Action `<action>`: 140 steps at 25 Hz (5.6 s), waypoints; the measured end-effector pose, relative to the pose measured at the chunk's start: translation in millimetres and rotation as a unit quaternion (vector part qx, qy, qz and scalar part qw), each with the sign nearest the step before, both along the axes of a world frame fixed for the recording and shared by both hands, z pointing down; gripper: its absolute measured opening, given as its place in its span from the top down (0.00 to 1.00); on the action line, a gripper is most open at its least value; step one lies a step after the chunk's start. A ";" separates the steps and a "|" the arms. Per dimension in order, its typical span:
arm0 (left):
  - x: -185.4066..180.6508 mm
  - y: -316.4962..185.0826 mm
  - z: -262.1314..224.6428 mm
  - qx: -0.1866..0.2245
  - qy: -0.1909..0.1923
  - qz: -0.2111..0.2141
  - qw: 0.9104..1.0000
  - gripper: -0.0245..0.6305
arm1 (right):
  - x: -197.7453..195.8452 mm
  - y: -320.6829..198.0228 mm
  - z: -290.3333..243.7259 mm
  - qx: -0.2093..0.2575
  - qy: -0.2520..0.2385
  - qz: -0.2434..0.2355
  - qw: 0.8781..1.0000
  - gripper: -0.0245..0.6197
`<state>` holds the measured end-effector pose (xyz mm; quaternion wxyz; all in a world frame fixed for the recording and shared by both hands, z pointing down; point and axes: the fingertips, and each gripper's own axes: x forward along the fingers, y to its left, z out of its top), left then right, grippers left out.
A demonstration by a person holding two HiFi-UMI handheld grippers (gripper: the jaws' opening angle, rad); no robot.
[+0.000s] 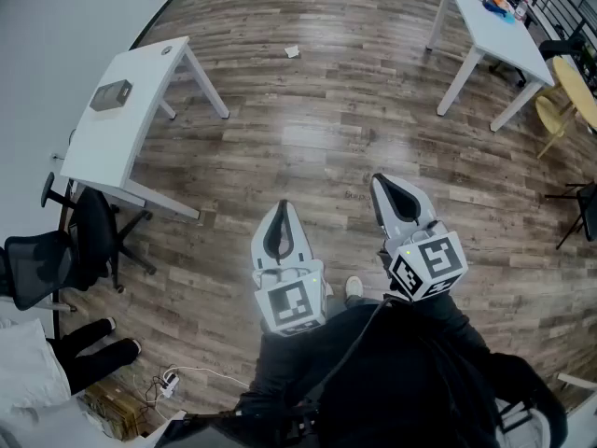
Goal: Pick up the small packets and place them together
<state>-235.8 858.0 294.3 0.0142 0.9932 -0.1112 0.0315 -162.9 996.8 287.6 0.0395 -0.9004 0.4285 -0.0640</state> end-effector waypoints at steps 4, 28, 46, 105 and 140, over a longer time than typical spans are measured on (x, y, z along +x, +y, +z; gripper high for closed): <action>2.4 -1.6 3.0 -0.003 -0.001 0.000 1.000 0.96 | 2.7 -1.9 -0.4 0.000 0.000 -0.001 1.000 0.96; 34.1 -12.2 26.1 -0.017 -0.028 -0.055 0.998 0.96 | 57.7 7.0 25.1 0.009 -0.030 -0.020 0.999 0.96; 221.2 -223.8 3.1 -0.018 0.016 -0.128 0.991 0.96 | 269.4 -193.9 3.8 0.039 -0.009 -0.060 0.997 0.96; 154.3 -932.1 78.2 -0.098 -0.030 -0.536 0.838 0.96 | 297.5 -1090.6 154.9 -0.194 -0.016 -0.469 0.861 0.69; 181.6 -962.3 136.5 -0.182 -0.079 -0.519 0.832 0.96 | 315.3 -1151.2 285.2 -0.394 -0.010 -0.432 0.811 0.70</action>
